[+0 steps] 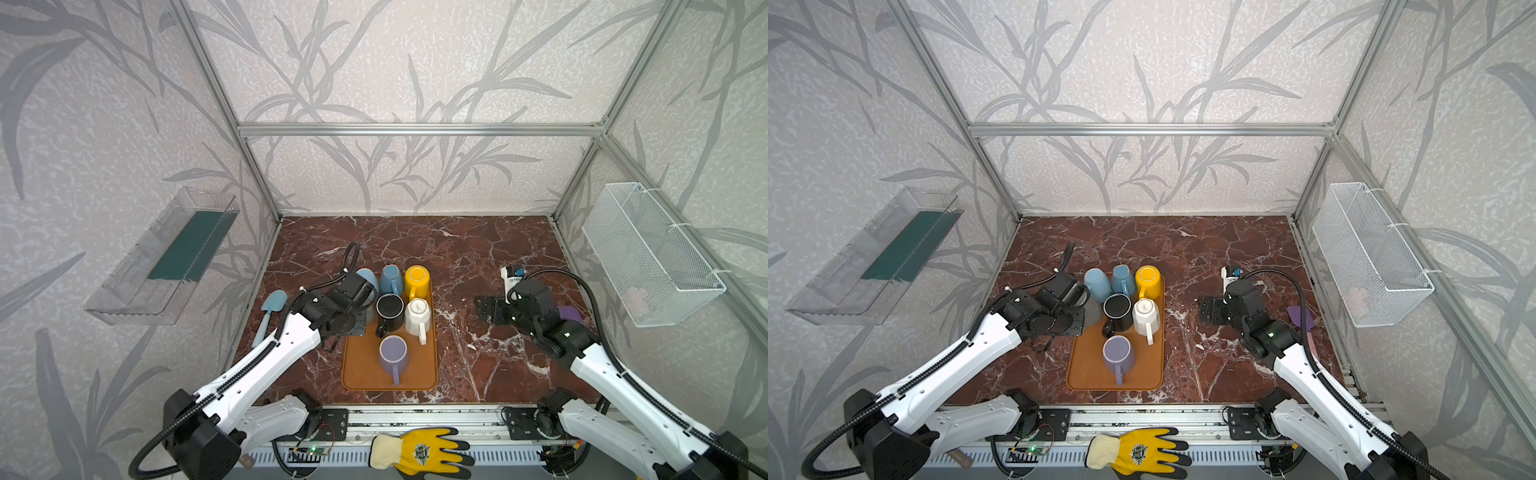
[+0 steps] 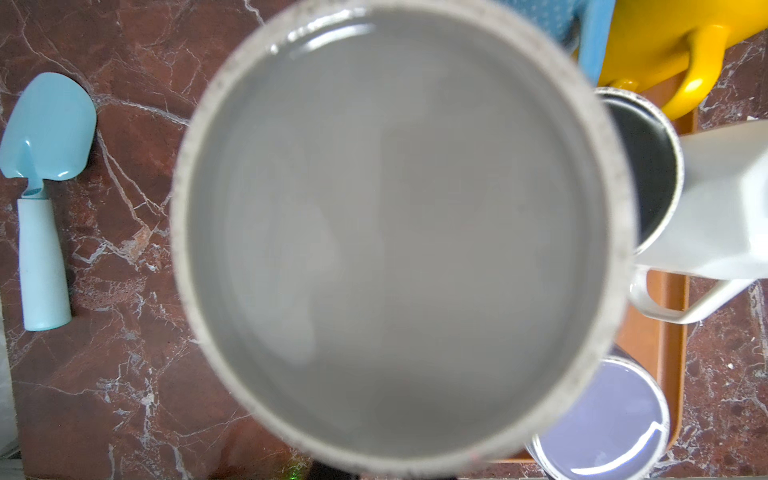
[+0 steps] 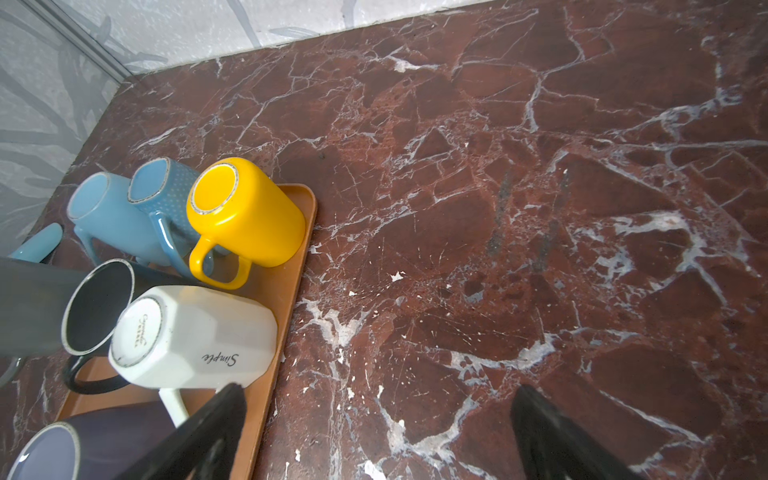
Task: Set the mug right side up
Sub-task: 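Grasp the grey mug's base with the left gripper and lift it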
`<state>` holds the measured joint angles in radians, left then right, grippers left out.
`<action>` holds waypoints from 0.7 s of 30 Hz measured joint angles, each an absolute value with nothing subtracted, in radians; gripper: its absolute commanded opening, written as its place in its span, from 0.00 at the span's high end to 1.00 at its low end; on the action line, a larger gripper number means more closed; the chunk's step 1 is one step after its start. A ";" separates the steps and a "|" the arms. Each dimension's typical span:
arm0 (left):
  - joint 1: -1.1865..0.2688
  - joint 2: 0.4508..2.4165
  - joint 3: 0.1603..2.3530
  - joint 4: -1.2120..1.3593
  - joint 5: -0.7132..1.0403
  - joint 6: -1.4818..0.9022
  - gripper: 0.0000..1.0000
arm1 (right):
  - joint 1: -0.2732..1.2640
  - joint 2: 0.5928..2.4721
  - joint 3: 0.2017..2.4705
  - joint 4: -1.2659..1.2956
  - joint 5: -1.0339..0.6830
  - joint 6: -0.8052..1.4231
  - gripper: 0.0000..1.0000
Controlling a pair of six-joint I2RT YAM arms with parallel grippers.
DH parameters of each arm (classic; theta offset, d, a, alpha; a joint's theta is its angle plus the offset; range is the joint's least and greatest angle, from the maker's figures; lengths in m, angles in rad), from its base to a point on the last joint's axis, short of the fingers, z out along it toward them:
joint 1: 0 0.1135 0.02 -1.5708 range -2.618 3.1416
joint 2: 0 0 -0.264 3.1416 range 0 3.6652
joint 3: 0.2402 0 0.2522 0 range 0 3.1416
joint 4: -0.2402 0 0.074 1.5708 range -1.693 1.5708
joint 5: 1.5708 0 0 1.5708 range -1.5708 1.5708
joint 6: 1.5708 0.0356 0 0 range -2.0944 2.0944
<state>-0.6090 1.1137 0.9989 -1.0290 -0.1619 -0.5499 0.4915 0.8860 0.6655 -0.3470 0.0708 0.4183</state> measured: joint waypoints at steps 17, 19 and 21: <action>-0.607 1.026 1.110 -0.988 -0.153 -0.522 1.00 | 0.569 0.904 0.672 -0.326 0.075 0.398 0.01; -0.606 1.019 1.110 -0.967 -0.146 -0.516 1.00 | 0.576 0.904 0.672 -0.301 0.060 0.406 0.01; -0.601 1.011 1.110 -0.941 -0.136 -0.513 1.00 | 0.582 0.904 0.672 -0.270 0.042 0.421 0.01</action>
<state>-0.6014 1.0115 1.1103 -0.9409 -0.1364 -0.5129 0.5816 0.9035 0.6720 -0.2699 0.0422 0.4206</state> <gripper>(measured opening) 0.141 0.993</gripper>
